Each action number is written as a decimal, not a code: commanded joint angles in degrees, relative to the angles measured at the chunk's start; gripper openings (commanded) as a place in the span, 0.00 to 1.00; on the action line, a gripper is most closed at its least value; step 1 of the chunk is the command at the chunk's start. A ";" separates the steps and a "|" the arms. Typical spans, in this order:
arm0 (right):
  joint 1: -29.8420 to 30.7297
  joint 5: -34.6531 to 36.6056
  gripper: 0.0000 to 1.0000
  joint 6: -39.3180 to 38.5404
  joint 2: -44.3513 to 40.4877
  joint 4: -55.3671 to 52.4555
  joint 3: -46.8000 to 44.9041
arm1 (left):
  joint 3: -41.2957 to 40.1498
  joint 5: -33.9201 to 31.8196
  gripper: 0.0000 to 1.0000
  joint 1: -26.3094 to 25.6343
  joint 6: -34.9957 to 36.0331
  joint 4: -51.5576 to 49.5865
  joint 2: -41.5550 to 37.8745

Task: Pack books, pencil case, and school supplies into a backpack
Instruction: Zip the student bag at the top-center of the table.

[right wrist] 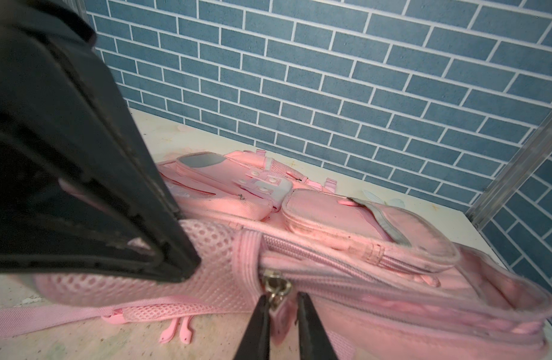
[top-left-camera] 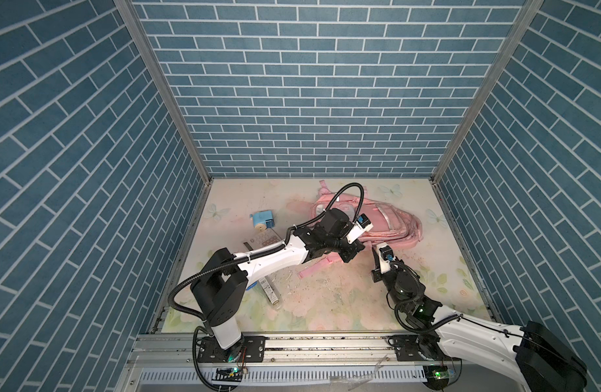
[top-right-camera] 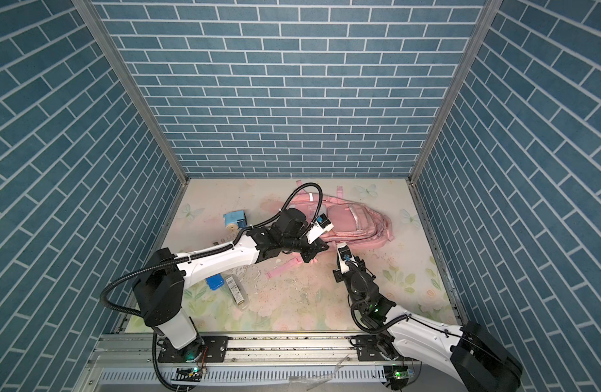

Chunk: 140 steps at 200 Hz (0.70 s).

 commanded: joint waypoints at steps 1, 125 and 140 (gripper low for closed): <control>0.22 -1.62 0.13 -0.57 -1.81 -1.04 0.46 | 2.28 2.00 0.00 -0.43 1.45 3.98 -1.85; -6.91 -10.89 0.00 11.17 -12.58 -22.15 2.50 | -0.37 -2.12 0.00 4.60 11.36 -3.87 -6.75; -8.16 -8.62 0.00 14.40 -13.00 -26.93 4.19 | -2.20 -2.75 0.00 5.71 13.99 -3.25 -7.70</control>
